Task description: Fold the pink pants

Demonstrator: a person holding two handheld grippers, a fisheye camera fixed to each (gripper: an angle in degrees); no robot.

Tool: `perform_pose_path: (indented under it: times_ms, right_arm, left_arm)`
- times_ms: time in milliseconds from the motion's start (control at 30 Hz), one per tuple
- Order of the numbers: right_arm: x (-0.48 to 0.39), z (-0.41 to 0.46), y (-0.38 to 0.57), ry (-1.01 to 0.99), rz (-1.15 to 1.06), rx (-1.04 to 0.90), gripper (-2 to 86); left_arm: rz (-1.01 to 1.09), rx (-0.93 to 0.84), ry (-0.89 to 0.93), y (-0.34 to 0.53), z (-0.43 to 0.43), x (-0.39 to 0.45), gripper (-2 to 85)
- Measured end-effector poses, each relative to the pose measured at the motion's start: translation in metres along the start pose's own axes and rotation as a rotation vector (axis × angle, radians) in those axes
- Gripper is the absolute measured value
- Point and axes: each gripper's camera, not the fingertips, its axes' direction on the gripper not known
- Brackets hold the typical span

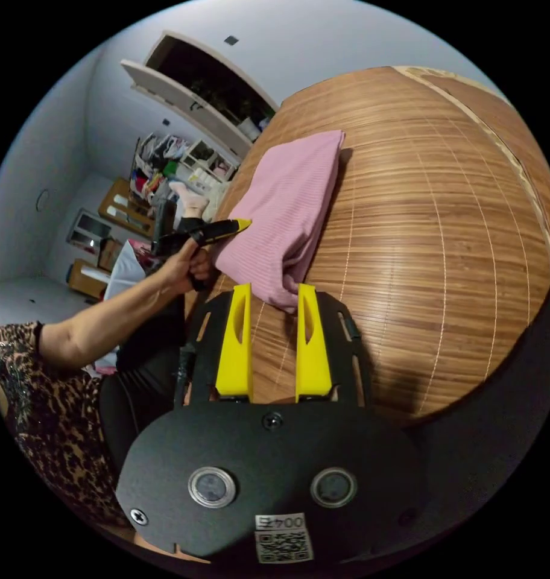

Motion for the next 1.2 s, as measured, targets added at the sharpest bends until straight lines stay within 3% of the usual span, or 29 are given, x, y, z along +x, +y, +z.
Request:
perform_pose_path:
  times_ms: [333, 533, 800, 900, 1067, 1200]
  right_arm:
    - [-0.004, 0.029, -0.022, 0.036, -0.062, -0.093, 7.8]
    - [0.009, 0.041, -0.028, 0.021, 0.027, -0.160, 3.9]
    - [0.022, 0.058, -0.030, -0.010, 0.114, -0.205, 4.9]
    - [0.014, 0.048, -0.024, 0.017, 0.100, -0.153, 6.2]
    - [0.000, 0.015, -0.011, 0.043, 0.045, 0.134, 6.1]
    - [-0.022, 0.028, -0.022, 0.143, -0.100, 0.164, 5.5]
  left_arm:
    - [-0.028, 0.040, 0.133, 0.009, 0.012, -0.024, 0.2]
    - [-0.029, 0.045, 0.147, 0.011, 0.018, -0.028, 0.3]
    - [-0.045, 0.049, 0.161, 0.014, 0.026, -0.034, 0.5]
    - [-0.044, 0.057, 0.162, 0.016, 0.029, -0.034, 0.5]
    - [-0.045, 0.072, 0.157, 0.019, 0.032, -0.035, 0.6]
    - [-0.048, 0.076, 0.165, 0.021, 0.034, -0.038, 0.7]
